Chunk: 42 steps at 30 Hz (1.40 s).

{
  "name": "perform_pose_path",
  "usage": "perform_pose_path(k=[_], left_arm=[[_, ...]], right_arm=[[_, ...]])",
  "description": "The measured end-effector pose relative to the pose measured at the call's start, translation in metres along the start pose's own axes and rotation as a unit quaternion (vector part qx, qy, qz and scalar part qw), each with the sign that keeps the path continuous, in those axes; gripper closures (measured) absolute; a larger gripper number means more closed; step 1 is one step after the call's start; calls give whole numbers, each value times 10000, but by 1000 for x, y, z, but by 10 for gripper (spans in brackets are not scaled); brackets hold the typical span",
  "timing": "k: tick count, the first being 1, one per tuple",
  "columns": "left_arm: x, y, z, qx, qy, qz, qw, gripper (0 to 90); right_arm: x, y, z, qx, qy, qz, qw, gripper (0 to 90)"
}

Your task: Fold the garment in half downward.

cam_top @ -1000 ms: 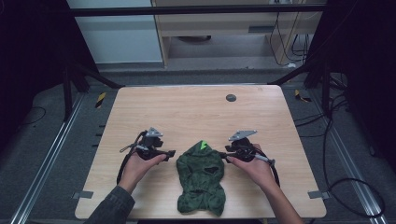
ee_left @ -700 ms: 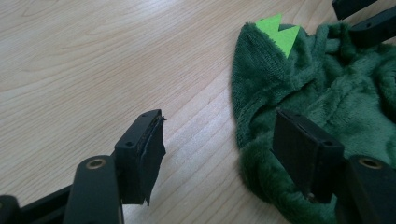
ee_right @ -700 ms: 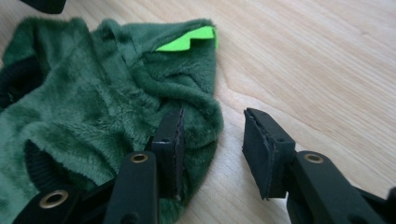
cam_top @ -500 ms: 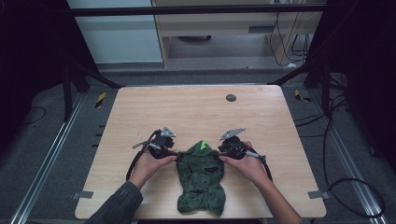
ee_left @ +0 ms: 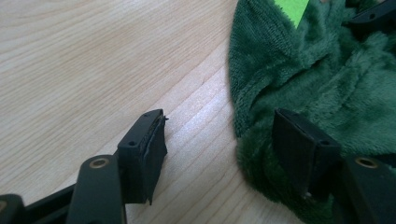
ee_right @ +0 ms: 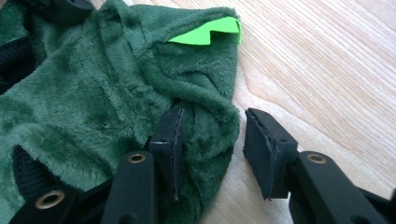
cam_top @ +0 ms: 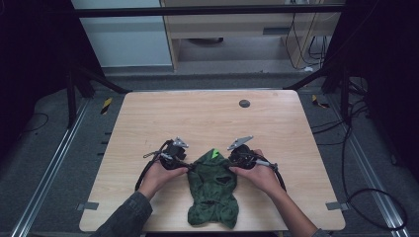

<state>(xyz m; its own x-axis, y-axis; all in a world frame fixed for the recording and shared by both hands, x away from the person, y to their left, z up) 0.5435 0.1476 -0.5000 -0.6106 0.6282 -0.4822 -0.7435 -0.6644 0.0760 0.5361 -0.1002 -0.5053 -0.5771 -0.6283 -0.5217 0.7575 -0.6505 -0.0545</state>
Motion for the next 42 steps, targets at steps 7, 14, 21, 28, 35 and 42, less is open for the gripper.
perform_pose_path(k=[7, 14, 21, 28, 35, 42], left_arm=[[-1, 5, -2, 74, -11, -122, 9999, 444], [1, 10, -2, 318, 18, -195, 9993, 678], [1, 11, -1, 443, -36, -203, 9988, 790], [-1, 10, 4, 446, -60, -213, 9988, 820], [-10, 8, 14, 372, 46, -232, 9990, 823], [-21, 4, 24, 288, 174, -247, 9991, 824]], right_arm=[[0, -3, 0, -11, -39, 87, 10000, 644], [0, -3, 1, -100, -39, 104, 9999, 770], [0, -3, 0, -174, -52, 100, 9998, 842], [-1, -3, 5, -222, -28, 103, 9997, 850], [-11, 2, 22, -167, 100, 157, 9997, 850], [-24, 9, 32, -124, 185, 189, 9996, 850]])
Point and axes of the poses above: each handheld gripper's, and its own axes: z roughly backward along the jaws, x roughly out of its underside, y roughly to its right, the point moved 2 cm from there along -z, roughly forward along the jaws, and after that the axes turned 8 degrees about -y, right-handed, at the moved point
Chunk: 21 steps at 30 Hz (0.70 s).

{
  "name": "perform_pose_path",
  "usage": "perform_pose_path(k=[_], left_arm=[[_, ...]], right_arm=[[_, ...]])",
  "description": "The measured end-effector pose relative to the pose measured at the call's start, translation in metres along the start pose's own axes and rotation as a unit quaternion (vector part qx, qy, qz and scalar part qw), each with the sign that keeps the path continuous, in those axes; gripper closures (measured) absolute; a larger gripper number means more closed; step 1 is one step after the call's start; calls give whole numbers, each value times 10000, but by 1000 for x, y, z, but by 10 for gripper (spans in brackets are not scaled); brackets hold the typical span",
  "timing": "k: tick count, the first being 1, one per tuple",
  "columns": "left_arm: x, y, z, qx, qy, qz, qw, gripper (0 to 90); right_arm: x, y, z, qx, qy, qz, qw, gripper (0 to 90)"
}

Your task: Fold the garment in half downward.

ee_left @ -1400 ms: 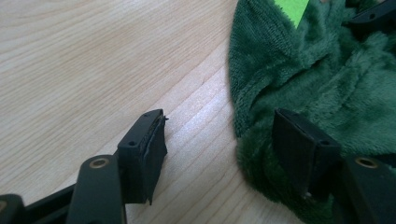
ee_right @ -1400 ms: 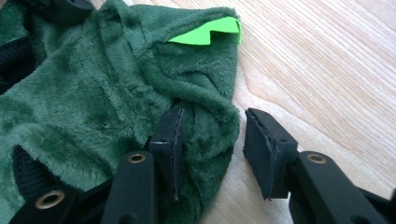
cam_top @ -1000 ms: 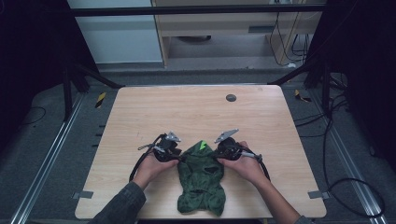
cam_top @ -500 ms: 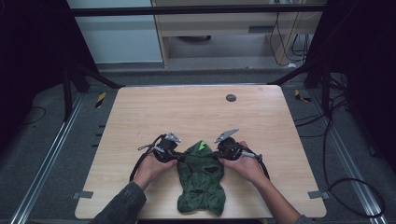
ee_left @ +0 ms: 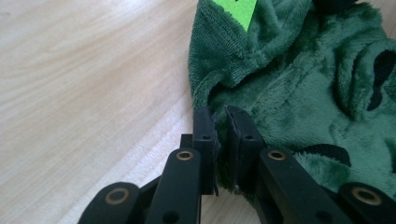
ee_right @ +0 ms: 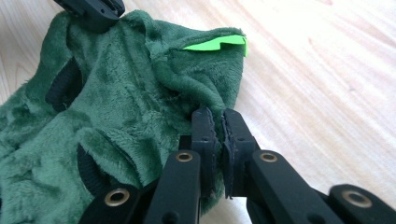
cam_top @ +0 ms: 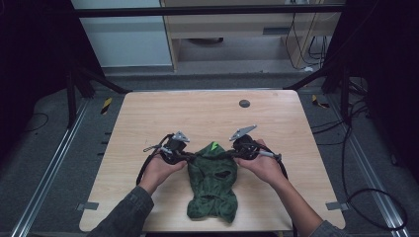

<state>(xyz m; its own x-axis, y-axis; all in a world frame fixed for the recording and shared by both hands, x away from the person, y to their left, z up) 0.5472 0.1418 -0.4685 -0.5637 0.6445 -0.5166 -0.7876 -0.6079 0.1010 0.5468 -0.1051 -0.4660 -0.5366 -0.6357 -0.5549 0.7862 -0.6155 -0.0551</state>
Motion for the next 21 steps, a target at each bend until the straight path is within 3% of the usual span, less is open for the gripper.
perform_pose_path(k=[21], left_arm=[[-30, -6, 23, -272, 160, -100, 9995, 824]], right_arm=[[-26, 15, 22, 203, 209, 46, 9996, 849]])
Point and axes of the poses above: each handheld gripper's, and its own axes: z roughly backward along the jaws, x roughly out of its underside, y roughly to its right, the point moved 2 cm from there along -z, roughly forward along the jaws, and after that the axes turned 8 degrees about -y, right-handed, at the moved point
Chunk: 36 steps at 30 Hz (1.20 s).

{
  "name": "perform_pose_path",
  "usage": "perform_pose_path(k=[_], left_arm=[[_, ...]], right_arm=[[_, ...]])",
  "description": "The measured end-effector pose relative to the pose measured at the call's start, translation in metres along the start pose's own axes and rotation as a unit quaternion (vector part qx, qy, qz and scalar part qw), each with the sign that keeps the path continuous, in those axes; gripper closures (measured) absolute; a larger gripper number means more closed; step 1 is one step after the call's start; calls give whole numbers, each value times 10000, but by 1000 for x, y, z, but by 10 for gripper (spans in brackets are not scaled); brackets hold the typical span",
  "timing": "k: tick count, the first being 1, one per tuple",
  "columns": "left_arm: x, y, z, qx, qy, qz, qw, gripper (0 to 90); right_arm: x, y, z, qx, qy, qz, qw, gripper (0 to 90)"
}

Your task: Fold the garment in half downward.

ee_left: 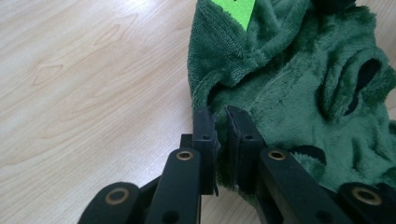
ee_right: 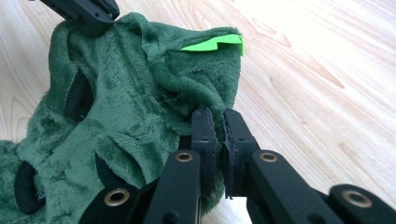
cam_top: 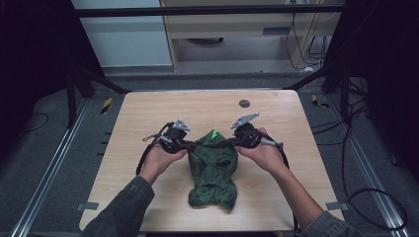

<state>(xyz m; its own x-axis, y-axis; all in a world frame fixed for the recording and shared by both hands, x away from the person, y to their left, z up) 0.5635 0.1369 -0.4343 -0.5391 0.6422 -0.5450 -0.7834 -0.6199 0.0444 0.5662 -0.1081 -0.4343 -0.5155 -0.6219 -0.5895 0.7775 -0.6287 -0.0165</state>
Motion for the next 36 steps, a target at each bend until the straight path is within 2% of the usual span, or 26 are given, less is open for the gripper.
perform_pose_path(k=[13, 36], left_arm=[[-14, -4, 14, -164, 110, -66, 9998, 824], [-28, -12, 25, -316, 265, -43, 9991, 824]], right_arm=[[-15, 8, 13, 103, 138, 3, 9999, 849], [-32, 15, 24, 245, 298, 15, 9993, 848]])
Point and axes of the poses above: each handheld gripper's, and its own axes: z roughly backward along the jaws, x roughly out of its underside, y roughly to its right, the point moved 2 cm from there along -z, roughly forward along the jaws, and after that the axes turned 8 degrees about -y, right-handed, at the moved point
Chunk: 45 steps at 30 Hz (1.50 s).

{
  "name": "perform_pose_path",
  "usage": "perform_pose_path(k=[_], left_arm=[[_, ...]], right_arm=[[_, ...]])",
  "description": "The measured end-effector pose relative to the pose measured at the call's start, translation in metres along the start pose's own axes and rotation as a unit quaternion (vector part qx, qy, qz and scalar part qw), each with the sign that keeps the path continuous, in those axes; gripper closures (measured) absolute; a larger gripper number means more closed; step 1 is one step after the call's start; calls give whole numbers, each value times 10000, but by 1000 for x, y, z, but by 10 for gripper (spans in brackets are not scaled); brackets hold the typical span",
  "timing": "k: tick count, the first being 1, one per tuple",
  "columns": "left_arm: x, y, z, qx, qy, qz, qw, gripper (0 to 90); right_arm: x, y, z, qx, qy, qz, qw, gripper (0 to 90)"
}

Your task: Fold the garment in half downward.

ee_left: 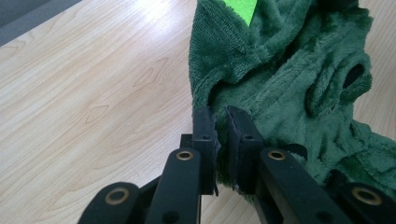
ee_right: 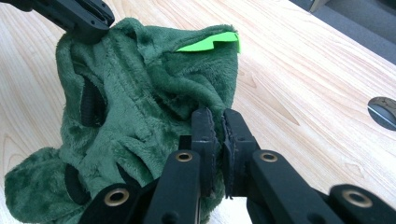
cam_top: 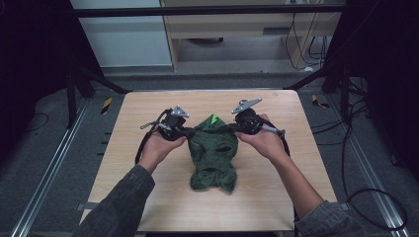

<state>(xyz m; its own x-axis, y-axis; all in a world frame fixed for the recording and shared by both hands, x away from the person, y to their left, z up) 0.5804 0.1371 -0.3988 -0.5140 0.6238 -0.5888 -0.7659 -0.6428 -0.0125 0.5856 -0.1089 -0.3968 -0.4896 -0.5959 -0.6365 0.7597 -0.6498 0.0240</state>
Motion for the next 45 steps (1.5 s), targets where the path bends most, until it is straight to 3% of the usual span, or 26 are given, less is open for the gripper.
perform_pose_path(k=[17, 28, 39, 45], left_arm=[[-13, -7, 7, -164, 151, -3, 9998, 824], [6, 6, 1, -81, 37, -144, 9999, 822], [14, 13, 6, -43, 115, -140, 9998, 823], [20, 20, 5, -18, 38, -204, 9998, 822]], right_arm=[[-16, 7, 2, 148, 93, -31, 9998, 849], [4, -3, 0, 98, 54, 94, 9999, 846], [15, -15, 2, 52, 147, 181, 9997, 844], [23, -19, 1, 7, 146, 191, 9997, 843]])
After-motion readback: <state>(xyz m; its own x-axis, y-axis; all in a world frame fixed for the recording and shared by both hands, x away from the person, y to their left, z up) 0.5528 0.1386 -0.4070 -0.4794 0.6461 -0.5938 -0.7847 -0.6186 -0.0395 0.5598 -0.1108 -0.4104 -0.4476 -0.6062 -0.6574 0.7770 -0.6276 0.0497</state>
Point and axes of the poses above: each handheld gripper's, and its own axes: z roughly backward along the jaws, x roughly out of its underside, y roughly to its right, the point moved 2 cm from there along -z, roughly forward along the jaws, and after that the axes turned 8 degrees about -y, right-handed, at the moved point
